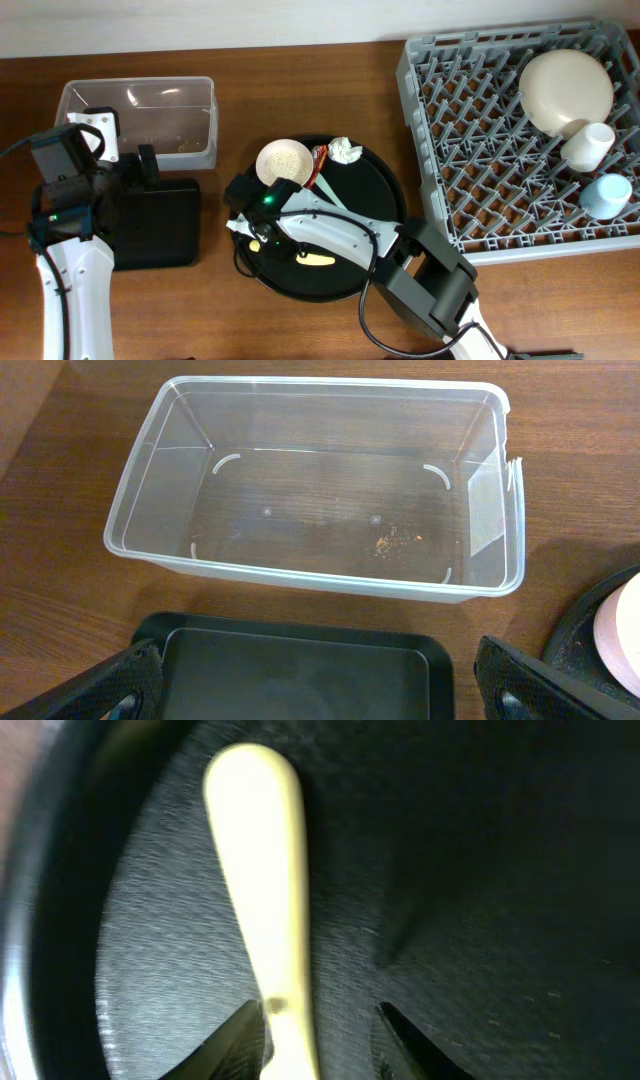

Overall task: Sort waste into correct bins and load items into the dishwasher rack
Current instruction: 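Grasp the yellow knife handle with the right gripper, then carry the yellow knife into the dish rack and release it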

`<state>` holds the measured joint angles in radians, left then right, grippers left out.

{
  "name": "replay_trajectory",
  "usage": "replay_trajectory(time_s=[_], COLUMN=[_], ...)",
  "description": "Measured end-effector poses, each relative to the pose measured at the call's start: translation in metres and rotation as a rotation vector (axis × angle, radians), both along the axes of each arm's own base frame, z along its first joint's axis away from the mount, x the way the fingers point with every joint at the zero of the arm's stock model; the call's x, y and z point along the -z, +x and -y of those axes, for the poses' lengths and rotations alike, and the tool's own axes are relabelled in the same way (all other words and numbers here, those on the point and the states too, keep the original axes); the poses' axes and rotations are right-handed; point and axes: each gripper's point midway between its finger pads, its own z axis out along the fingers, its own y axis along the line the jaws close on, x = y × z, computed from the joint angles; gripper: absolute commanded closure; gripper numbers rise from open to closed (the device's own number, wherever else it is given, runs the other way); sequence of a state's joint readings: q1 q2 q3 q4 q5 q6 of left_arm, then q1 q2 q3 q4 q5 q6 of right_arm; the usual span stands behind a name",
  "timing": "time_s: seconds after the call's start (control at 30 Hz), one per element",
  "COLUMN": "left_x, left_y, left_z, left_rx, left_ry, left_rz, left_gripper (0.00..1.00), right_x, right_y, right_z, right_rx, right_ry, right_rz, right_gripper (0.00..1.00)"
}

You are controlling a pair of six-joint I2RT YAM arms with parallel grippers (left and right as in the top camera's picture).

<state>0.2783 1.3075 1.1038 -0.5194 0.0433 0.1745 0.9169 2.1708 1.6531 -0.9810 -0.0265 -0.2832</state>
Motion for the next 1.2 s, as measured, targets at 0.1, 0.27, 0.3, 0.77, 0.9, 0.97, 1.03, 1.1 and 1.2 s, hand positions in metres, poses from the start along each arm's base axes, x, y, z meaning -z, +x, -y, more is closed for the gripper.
replay_trajectory(time_s=[0.1, 0.27, 0.3, 0.77, 0.9, 0.97, 1.03, 1.1, 1.2], left_x=[0.000, 0.000, 0.000, 0.000, 0.000, 0.000, 0.000, 0.000, 0.000], left_y=[0.000, 0.000, 0.000, 0.000, 0.000, 0.000, 0.000, 0.000, 0.000], left_z=[0.000, 0.000, 0.000, 0.000, 0.000, 0.000, 0.000, 0.000, 0.000], left_rx=[0.000, 0.000, 0.000, 0.000, 0.000, 0.000, 0.000, 0.000, 0.000], left_ry=[0.000, 0.000, 0.000, 0.000, 0.000, 0.000, 0.000, 0.000, 0.000], left_rz=[0.000, 0.000, 0.000, 0.000, 0.000, 0.000, 0.000, 0.000, 0.000], left_gripper=[0.01, 0.01, 0.01, 0.01, 0.01, 0.01, 0.01, 0.01, 0.01], right_x=[0.000, 0.000, 0.001, 0.015, 0.014, 0.014, 0.014, 0.014, 0.013], right_y=[-0.006, -0.005, -0.003, 0.003, 0.002, 0.000, 0.000, 0.000, 0.001], right_z=[-0.003, -0.009, -0.011, -0.007, -0.006, -0.004, -0.003, -0.003, -0.003], right_rx=[-0.004, -0.006, -0.009, -0.092, -0.094, -0.089, -0.086, -0.082, -0.082], right_ry=[0.020, 0.046, 0.058, 0.026, 0.021, 0.011, 0.009, 0.009, 0.008], right_rz=[-0.031, -0.034, -0.024, 0.010, 0.006, -0.002, -0.005, -0.004, -0.002], right_gripper=[0.49, 0.49, 0.49, 0.79, 0.80, 0.82, 0.87, 0.90, 0.91])
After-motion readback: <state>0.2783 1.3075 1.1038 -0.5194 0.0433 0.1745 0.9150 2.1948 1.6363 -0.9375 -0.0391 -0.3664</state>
